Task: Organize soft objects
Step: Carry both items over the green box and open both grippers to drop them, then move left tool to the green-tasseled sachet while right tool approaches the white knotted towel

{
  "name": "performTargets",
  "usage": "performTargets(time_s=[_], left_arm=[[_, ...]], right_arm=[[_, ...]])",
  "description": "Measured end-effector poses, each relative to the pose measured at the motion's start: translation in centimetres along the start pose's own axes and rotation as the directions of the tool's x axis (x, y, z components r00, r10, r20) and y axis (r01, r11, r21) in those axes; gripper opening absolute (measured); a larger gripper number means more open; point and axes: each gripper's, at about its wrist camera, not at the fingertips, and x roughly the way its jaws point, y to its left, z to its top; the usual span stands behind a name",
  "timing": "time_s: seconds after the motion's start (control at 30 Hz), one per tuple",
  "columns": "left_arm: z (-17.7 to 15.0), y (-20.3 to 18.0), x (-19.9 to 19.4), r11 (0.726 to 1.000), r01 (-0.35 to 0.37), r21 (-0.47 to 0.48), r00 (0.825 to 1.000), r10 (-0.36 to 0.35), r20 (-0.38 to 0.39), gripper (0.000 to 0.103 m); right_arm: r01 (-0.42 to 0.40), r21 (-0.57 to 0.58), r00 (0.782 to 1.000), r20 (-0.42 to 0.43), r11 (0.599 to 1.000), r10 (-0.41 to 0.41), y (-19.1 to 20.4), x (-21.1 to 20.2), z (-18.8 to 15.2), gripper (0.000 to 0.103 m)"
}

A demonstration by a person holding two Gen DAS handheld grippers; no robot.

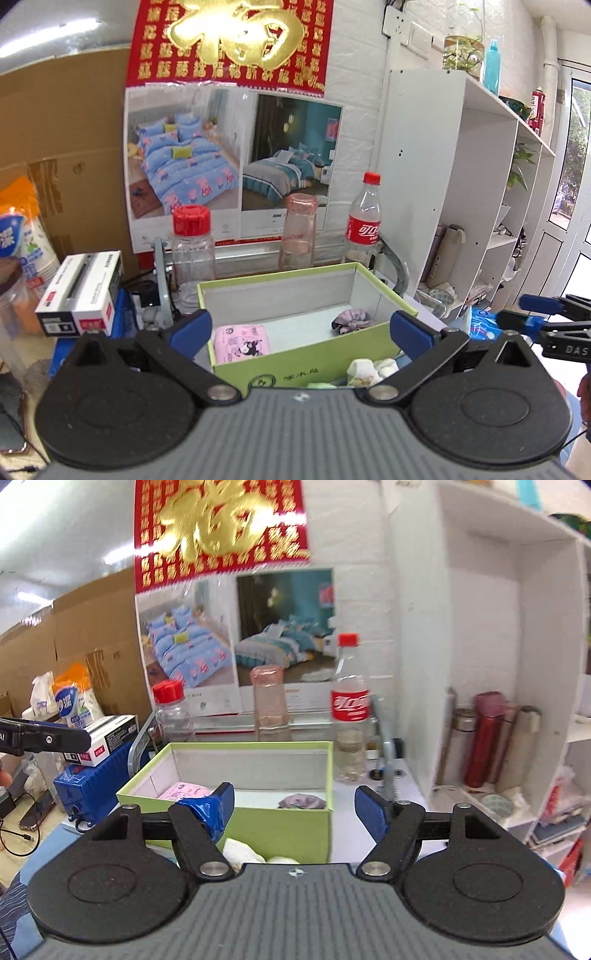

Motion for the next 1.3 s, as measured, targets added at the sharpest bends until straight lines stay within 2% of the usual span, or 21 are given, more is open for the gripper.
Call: performTargets(time_s=[0.07,0.2,0.3,0.43,0.57,0.73,0.93,1.07,1.1,1.17,1.2,1.23,1.3], left_arm=[[-1.2,-0.3,-1.5,1.0,-0.029,0.002,1.0,0.029,0.011,0.102],[-4.9,-0.3,-3.5,0.991,-0.133,0.005,0.991,0.133,-0.005,0.102],[-8.4,0.1,-4.2,0.982,-0.189,-0.003,0.98,0.189,-0.059,0.102],[-12.0,1.0,-4.3,0.963,-0.267,-0.024,0.956,0.262,-0.134,0.102],[-11.3,2.2,-2.4,0.957,-0.286,-0.041,0.946,0.275,-0.169,0.102],[-9.1,4.3,3.7,0.97,-0.212,-0.117,0.95,0.177,-0.258,0.102],[-9.0,6.9,11.9,0.949,-0.263,-0.176,0.9,0.175,-0.4,0.102],[-10.0,7.9,14.0,0.923,-0.355,-0.148,0.855,0.257,-0.451,0.102],[-10.4,8.3,13.9,0.916,-0.375,-0.142,0.847,0.276,-0.454,0.102],[-11.1,9.0,13.4,0.913,-0.368,-0.177,0.853,0.256,-0.455,0.102],[-11.4,9.3,13.1,0.907,-0.374,-0.194,0.851,0.252,-0.461,0.102],[-11.7,9.6,12.8,0.902,-0.385,-0.196,0.846,0.259,-0.466,0.102],[-12.4,9.8,12.4,0.892,-0.424,-0.155,0.823,0.309,-0.476,0.102]], right_arm=[[0.035,0.002,0.999,0.024,0.999,-0.035,-0.1,-2.0,-0.8,0.059],[0.112,0.037,0.993,0.042,0.993,-0.114,-0.2,-5.0,-3.8,0.059],[0.146,0.106,0.989,0.021,0.983,-0.149,-0.7,-6.0,-6.9,0.06],[0.142,0.14,0.989,-0.06,0.98,-0.135,-1.5,-5.3,-9.7,0.06],[0.18,0.161,0.982,-0.089,0.97,-0.167,-2.6,-4.7,-10.6,0.06],[0.167,0.2,0.984,-0.087,0.965,-0.152,-3.4,-4.4,-10.8,0.061],[0.214,0.194,0.972,-0.138,0.958,-0.189,-4.7,-3.4,-11.3,0.061],[0.221,0.184,0.967,-0.169,0.958,-0.191,-5.5,-2.4,-11.2,0.062],[0.204,0.181,0.969,-0.174,0.962,-0.173,-5.6,-2.0,-11.0,0.062],[0.161,0.177,0.975,-0.181,0.971,-0.129,-5.7,-1.1,-10.5,0.062],[0.136,0.173,0.976,-0.19,0.975,-0.103,-5.6,-0.5,-10.2,0.062],[0.104,0.167,0.977,-0.203,0.98,-0.069,-5.6,0.4,-10.0,0.062],[0.05,0.167,0.974,-0.227,0.985,-0.011,-5.6,2.0,-9.8,0.062]])
